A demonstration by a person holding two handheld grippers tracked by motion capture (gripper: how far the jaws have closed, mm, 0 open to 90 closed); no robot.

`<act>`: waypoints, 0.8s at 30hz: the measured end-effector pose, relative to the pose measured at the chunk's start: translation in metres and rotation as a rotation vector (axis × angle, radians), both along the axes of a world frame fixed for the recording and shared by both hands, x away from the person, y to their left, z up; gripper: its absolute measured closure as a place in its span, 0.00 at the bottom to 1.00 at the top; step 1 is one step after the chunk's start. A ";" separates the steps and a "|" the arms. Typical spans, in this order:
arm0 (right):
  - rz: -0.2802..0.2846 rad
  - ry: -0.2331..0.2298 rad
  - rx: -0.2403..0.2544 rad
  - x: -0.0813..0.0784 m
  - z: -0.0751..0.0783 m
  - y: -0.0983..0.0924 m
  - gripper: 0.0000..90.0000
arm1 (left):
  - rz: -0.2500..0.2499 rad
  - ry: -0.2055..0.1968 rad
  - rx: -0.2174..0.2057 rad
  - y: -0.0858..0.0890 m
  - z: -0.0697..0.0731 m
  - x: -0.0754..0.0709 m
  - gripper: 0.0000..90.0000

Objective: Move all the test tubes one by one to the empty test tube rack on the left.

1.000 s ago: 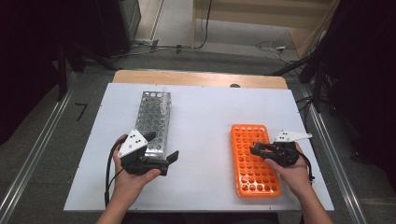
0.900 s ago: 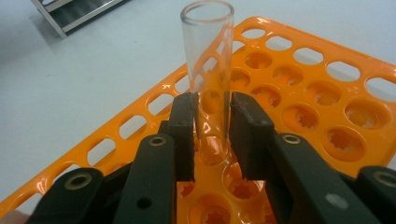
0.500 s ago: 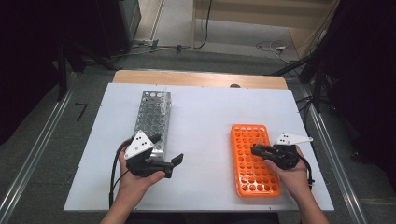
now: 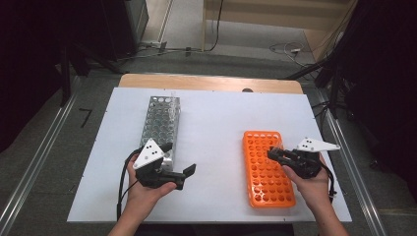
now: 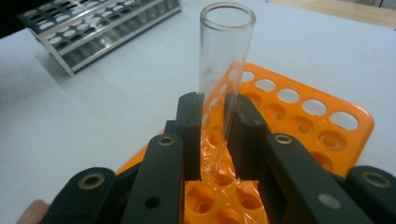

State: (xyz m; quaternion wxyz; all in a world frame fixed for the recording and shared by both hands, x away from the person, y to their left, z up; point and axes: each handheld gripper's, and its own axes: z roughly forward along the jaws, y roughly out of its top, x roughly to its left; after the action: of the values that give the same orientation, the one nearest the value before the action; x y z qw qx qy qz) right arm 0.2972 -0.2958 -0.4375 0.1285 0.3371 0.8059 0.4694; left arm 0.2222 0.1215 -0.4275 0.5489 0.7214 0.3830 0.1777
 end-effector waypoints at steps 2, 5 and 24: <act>0.009 -0.002 0.005 -0.002 0.002 0.003 0.82 | -0.005 0.000 0.000 -0.001 0.001 0.000 0.00; 0.024 -0.004 0.009 -0.005 0.005 0.009 0.82 | -0.012 0.000 -0.001 -0.004 0.002 0.000 0.00; 0.154 0.014 0.016 -0.022 0.006 0.057 0.82 | -0.061 -0.002 -0.010 -0.021 0.005 -0.003 0.00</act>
State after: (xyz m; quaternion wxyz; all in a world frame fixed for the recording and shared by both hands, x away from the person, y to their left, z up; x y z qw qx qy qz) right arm 0.2752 -0.2384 -0.4319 0.0839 0.2784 0.8264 0.4821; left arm 0.2192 0.1003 -0.4221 0.5581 0.7297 0.3614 0.1595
